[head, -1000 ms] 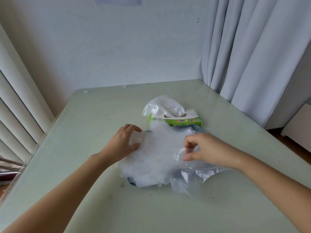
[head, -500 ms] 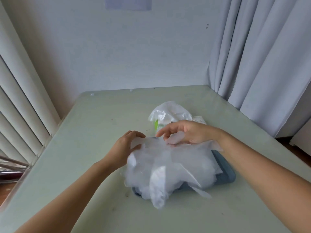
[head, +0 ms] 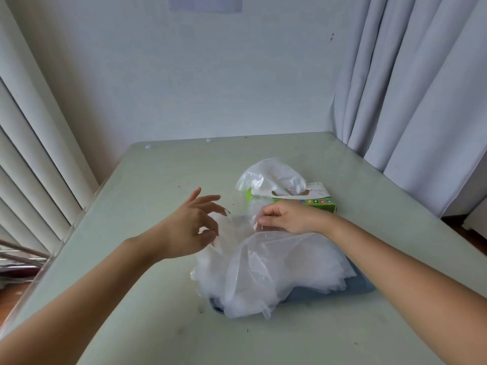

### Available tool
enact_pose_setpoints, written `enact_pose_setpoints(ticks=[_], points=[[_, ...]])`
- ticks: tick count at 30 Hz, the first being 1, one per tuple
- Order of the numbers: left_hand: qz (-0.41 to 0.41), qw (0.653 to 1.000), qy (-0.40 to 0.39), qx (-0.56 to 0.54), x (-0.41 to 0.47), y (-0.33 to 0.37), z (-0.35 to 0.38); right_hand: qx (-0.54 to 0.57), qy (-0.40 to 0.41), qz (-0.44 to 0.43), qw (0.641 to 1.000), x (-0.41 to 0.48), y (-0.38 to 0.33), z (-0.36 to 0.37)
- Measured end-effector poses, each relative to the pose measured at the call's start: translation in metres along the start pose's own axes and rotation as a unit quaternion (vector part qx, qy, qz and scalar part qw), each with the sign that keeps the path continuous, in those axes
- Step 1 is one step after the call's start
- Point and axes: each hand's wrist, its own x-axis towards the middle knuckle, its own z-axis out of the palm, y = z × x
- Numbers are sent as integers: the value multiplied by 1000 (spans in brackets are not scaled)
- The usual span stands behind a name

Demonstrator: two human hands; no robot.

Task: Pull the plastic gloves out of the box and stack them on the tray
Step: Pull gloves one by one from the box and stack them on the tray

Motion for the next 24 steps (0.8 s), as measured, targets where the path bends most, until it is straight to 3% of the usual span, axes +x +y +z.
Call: enact_pose_setpoints(ticks=[5, 8, 11, 13, 14, 18, 21, 24], points=[[-83, 995, -62, 7, 1, 6, -6, 12, 35, -9, 999, 6, 5, 4], [-134, 983, -65, 111, 10, 7, -15, -18, 47, -16, 999, 7, 4, 5], [-176, 969, 21, 174, 20, 18, -29, -32, 41, -11, 999, 6, 4, 5], [-131, 981, 109, 96, 26, 37, -35, -45, 36, -8, 998, 7, 6, 5], [-101, 987, 114, 48, 29, 47, -36, -50, 36, -8, 998, 6, 6, 5], [-56, 997, -35, -44, 37, 70, -19, -57, 49, -8, 997, 4, 3, 3], [-54, 995, -65, -55, 45, 67, 2, -16, 42, -13, 999, 6, 8, 5], [-55, 993, -89, -48, 47, 62, 13, 109, 33, -15, 993, 8, 15, 7]])
